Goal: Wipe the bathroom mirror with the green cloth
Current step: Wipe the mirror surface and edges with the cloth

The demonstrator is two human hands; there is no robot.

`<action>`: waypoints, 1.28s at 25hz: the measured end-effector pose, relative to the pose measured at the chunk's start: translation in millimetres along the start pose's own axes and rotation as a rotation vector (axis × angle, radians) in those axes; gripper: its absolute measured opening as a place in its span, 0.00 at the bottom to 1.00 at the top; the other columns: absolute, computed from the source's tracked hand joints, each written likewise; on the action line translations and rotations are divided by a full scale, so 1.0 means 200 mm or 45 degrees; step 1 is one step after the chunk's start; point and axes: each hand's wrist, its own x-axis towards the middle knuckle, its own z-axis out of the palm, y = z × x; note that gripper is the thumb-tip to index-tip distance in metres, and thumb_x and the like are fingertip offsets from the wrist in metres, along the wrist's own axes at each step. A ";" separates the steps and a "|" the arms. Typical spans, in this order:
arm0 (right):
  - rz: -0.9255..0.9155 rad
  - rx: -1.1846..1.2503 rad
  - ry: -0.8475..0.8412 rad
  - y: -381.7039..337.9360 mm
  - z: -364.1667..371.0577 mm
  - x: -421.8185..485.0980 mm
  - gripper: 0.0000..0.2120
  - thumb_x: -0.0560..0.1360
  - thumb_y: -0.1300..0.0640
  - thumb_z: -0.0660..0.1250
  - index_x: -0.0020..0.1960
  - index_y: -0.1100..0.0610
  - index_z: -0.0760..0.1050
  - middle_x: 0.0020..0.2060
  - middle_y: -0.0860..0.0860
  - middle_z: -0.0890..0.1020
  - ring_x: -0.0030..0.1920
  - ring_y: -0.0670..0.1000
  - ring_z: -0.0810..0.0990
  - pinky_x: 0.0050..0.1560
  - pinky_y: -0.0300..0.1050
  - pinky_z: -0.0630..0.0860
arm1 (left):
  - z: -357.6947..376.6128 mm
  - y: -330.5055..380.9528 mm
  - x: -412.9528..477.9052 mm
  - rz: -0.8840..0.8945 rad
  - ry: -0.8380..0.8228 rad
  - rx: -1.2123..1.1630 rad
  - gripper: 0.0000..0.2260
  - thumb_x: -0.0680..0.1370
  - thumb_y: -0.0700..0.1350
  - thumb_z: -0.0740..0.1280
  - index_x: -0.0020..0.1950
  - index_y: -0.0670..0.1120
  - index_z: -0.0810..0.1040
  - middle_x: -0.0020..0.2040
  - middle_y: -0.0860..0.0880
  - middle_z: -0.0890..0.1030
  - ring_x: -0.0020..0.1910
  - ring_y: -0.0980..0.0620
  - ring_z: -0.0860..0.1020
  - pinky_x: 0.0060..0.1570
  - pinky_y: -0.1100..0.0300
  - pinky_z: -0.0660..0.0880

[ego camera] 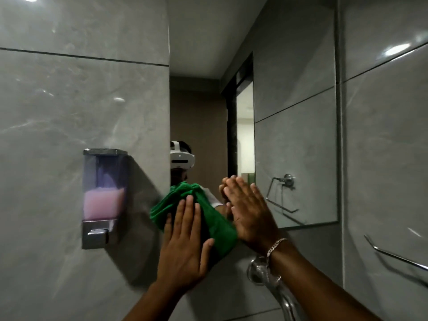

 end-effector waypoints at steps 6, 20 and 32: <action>0.158 -0.458 -0.300 0.59 -0.35 -0.09 0.30 0.76 0.46 0.60 0.74 0.58 0.64 0.75 0.60 0.65 0.76 0.61 0.61 0.73 0.66 0.60 | 0.15 0.07 0.18 0.110 0.058 0.188 0.35 0.76 0.59 0.51 0.78 0.41 0.52 0.80 0.42 0.51 0.79 0.42 0.50 0.75 0.41 0.42; 0.366 -1.260 -0.421 1.16 -0.97 0.16 0.34 0.75 0.46 0.63 0.75 0.61 0.62 0.78 0.62 0.58 0.78 0.62 0.52 0.75 0.65 0.46 | 0.38 0.82 0.73 0.460 -0.006 0.080 0.37 0.76 0.62 0.51 0.77 0.38 0.53 0.79 0.38 0.53 0.78 0.38 0.49 0.74 0.39 0.44; 0.256 -1.581 -0.612 1.25 -1.04 0.11 0.39 0.78 0.39 0.50 0.78 0.63 0.47 0.79 0.64 0.47 0.78 0.64 0.43 0.76 0.65 0.42 | 0.56 1.25 1.13 0.700 0.122 0.022 0.37 0.77 0.63 0.44 0.77 0.40 0.41 0.80 0.39 0.45 0.78 0.40 0.41 0.74 0.43 0.35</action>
